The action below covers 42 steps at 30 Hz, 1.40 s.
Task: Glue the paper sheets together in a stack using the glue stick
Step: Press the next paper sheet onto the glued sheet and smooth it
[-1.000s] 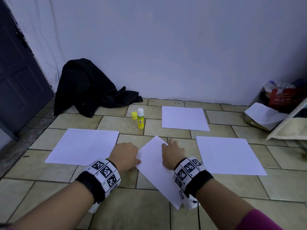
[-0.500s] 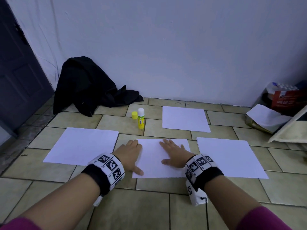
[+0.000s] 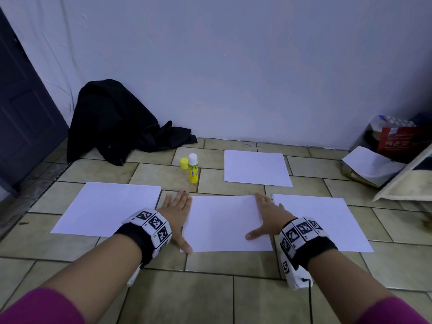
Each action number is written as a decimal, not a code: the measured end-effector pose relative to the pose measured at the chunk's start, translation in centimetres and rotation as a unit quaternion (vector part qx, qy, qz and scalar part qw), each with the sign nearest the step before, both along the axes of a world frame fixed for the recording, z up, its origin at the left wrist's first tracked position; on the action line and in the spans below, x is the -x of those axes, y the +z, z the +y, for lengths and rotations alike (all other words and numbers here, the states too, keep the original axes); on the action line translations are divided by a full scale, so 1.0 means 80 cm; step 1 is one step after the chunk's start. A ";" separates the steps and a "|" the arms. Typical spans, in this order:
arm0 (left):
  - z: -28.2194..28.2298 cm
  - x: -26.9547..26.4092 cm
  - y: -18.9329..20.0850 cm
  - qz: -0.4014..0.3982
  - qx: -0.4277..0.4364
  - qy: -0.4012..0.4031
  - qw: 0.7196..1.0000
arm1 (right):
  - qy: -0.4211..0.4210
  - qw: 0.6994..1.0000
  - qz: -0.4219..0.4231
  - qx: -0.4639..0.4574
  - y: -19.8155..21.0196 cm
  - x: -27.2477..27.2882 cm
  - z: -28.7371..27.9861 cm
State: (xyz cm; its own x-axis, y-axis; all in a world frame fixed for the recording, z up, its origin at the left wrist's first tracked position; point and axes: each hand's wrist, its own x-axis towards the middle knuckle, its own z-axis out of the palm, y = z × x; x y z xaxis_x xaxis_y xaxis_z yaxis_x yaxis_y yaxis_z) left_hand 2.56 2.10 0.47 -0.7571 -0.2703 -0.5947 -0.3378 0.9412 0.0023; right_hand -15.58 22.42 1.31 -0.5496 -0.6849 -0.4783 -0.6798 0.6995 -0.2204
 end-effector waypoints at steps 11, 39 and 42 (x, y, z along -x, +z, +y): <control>-0.005 -0.001 0.001 0.010 -0.062 0.024 0.998 | -0.153 0.944 -0.122 0.266 0.008 -0.010 0.010; -0.002 0.002 -0.006 0.000 -0.028 0.021 0.999 | -0.170 0.833 -0.180 0.496 0.041 0.096 0.044; -0.002 0.000 -0.009 0.002 -0.029 0.023 0.999 | -0.188 0.813 -0.204 0.511 0.031 0.123 0.021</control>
State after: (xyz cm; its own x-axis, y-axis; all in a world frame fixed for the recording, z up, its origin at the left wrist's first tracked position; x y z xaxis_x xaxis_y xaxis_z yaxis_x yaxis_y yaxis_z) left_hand 2.53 1.91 -0.22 -0.7472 -0.2701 -0.6072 -0.3799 0.9233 0.0569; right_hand -25.43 24.13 3.78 -0.7509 -0.6591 0.0411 -0.1850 0.1502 -0.9712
